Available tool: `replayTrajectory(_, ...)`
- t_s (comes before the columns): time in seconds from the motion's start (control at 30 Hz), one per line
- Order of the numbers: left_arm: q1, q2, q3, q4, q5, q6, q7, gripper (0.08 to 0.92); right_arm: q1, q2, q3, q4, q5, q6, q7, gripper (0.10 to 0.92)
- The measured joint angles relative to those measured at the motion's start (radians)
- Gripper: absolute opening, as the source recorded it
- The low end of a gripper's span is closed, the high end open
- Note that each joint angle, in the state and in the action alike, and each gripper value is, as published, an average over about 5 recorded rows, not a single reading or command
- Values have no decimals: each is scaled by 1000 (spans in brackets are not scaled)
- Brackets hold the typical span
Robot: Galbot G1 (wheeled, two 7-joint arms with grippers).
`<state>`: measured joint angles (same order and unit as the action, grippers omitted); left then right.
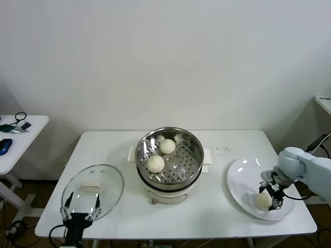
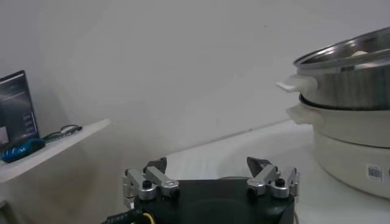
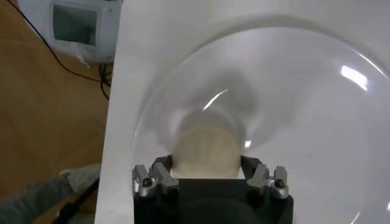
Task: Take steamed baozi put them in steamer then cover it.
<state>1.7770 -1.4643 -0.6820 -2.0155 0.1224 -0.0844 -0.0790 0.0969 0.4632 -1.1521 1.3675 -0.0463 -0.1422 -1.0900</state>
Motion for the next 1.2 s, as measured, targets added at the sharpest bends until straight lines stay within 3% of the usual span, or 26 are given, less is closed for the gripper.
replayTrajectory(0.27, -2, 0, 8, 0, 3, 3, 0, 823, 41, 0, 8, 5, -27, 55, -19, 713)
replayTrajectory(0.57, -13, 5, 25, 3, 17, 10, 1, 823, 238, 46, -47, 18, -110, 258, -93, 712)
replayTrajectory(0.83, -17, 3, 36, 4, 27, 14, 3, 823, 482, 158, -133, 38, -119, 445, -162, 712)
replayTrajectory(1.2, -22, 0, 42, 5, 33, 16, 5, 823, 615, 368, -147, 100, -93, 572, -195, 712)
